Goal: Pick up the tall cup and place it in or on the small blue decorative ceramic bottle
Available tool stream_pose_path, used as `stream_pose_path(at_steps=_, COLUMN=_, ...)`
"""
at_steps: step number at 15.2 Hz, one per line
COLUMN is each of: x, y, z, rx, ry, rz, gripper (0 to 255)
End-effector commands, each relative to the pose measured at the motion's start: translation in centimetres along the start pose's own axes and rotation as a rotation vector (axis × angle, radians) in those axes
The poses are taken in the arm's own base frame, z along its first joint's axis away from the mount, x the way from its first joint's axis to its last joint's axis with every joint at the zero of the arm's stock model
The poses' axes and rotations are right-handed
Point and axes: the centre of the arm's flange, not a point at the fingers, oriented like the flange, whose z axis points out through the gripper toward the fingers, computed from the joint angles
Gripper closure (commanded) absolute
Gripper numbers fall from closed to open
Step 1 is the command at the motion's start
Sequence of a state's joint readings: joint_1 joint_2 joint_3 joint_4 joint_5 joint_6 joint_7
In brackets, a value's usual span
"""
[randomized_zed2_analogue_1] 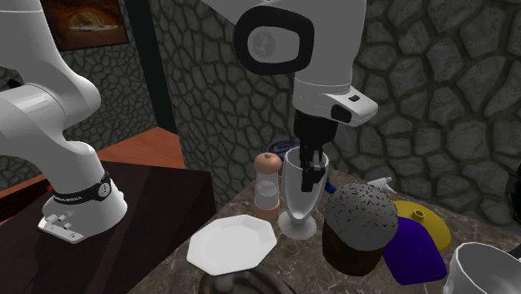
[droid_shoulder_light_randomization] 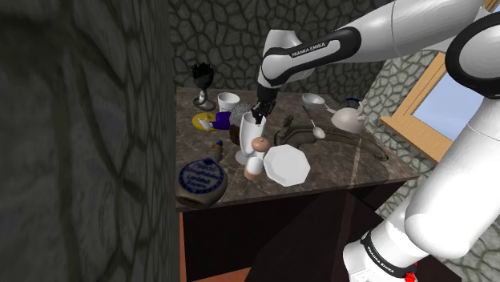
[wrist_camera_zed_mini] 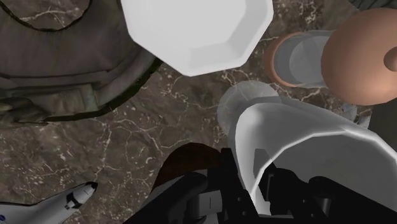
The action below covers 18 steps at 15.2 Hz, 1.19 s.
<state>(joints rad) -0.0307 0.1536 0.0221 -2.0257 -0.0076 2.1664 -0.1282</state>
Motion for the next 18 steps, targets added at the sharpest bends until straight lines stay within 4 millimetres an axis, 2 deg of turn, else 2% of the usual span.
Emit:
stream_pose_path(at_steps=1, x=0.0, y=0.0, z=-0.8, rx=0.0, ry=0.0, rz=0.0, gripper=255)
stream_pose_path(at_steps=18, x=-0.1, y=0.0, z=-9.8, rx=0.0, ry=0.0, rz=0.0, gripper=255)
